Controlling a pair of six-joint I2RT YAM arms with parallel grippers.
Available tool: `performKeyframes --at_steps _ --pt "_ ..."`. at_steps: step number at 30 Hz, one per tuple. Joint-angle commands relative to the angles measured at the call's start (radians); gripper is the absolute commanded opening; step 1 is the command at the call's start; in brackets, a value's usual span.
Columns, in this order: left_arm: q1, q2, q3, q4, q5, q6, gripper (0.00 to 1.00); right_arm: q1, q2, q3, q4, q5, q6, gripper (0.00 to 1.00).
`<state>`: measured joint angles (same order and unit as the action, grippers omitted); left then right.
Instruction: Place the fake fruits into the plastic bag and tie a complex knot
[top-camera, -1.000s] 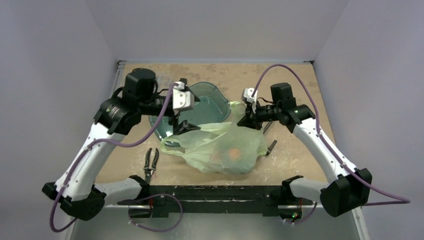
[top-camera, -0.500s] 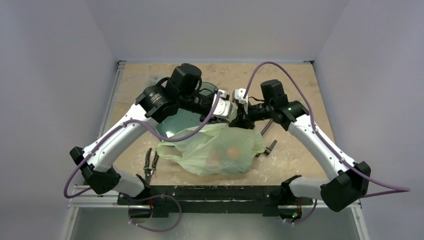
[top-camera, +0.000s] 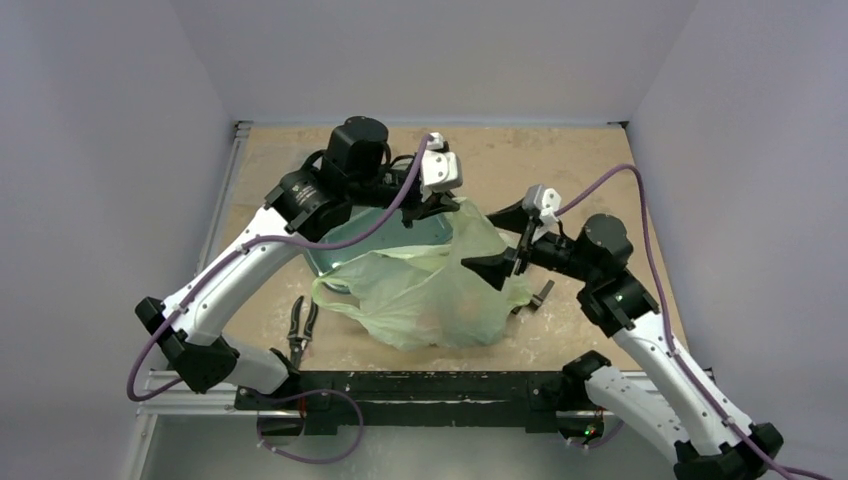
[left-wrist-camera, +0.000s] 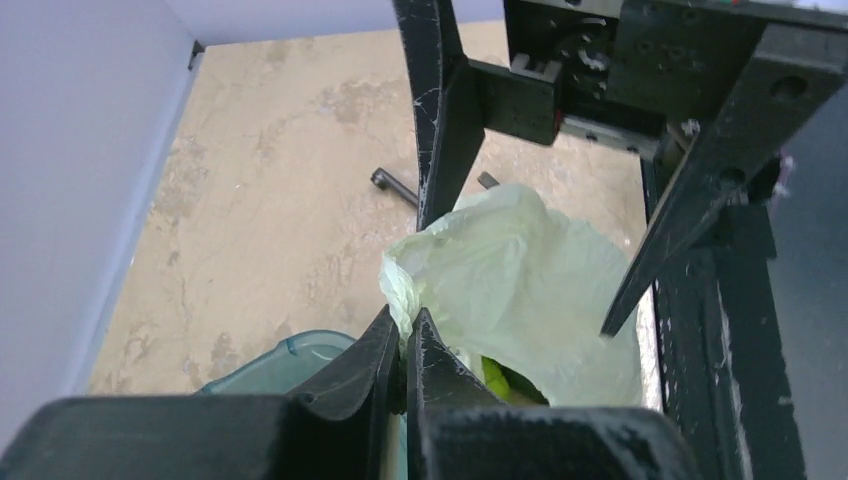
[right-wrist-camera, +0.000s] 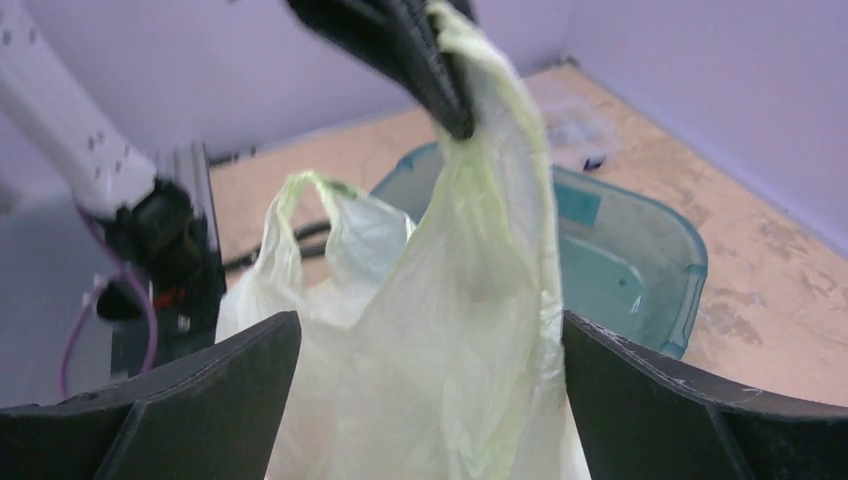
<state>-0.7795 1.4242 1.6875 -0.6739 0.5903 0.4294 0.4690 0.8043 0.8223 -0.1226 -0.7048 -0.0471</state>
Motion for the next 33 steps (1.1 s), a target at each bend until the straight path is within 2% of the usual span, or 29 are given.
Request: performKeyframes --at_steps 1,4,7,8,10,12,14,15,19,23,25,27,30,31,33 --pt "0.0 -0.045 -0.018 0.181 -0.095 -0.275 0.0 0.066 0.04 -0.079 0.472 0.314 0.396 0.99" --pt "-0.001 -0.056 -0.046 0.226 -0.133 -0.364 0.0 0.132 0.107 -0.081 0.588 0.462 0.389 0.99" --pt "0.0 -0.063 -0.066 0.265 -0.142 -0.461 0.0 0.206 0.18 -0.093 0.683 0.556 0.312 0.99" --pt "0.0 -0.065 -0.069 0.272 -0.14 -0.485 0.0 0.234 0.205 -0.095 0.711 0.6 0.293 0.94" --pt "0.0 -0.073 -0.079 0.289 -0.145 -0.53 0.0 0.285 0.264 -0.088 0.719 0.692 0.261 0.73" --pt "0.005 -0.093 -0.092 0.311 -0.147 -0.571 0.0 0.31 0.295 -0.106 0.714 0.748 0.256 0.47" --pt "0.016 -0.117 -0.111 0.353 -0.121 -0.609 0.0 0.319 0.304 -0.179 0.742 0.767 0.243 0.31" --pt "0.023 -0.128 -0.121 0.378 -0.105 -0.632 0.0 0.321 0.309 -0.228 0.771 0.767 0.227 0.27" --pt "0.068 -0.142 -0.124 0.439 -0.03 -0.718 0.0 0.322 0.35 -0.39 0.853 0.727 0.171 0.26" --pt "0.094 -0.153 -0.132 0.468 0.02 -0.758 0.0 0.321 0.414 -0.441 0.901 0.706 0.156 0.24" --pt "0.1 -0.16 -0.14 0.468 0.033 -0.754 0.0 0.321 0.437 -0.455 0.923 0.675 0.154 0.17" --pt "0.106 -0.165 -0.152 0.468 0.036 -0.749 0.0 0.321 0.448 -0.459 0.917 0.635 0.158 0.03" --pt "0.113 -0.17 -0.164 0.434 0.083 -0.673 0.0 0.322 0.413 -0.438 0.858 0.601 0.169 0.0" --pt "0.127 -0.179 -0.163 0.386 0.098 -0.646 0.09 0.321 0.385 -0.424 0.824 0.594 0.184 0.0" --pt "0.215 -0.215 -0.197 0.337 0.144 -0.678 0.56 0.318 0.302 -0.394 0.737 0.59 0.181 0.0"
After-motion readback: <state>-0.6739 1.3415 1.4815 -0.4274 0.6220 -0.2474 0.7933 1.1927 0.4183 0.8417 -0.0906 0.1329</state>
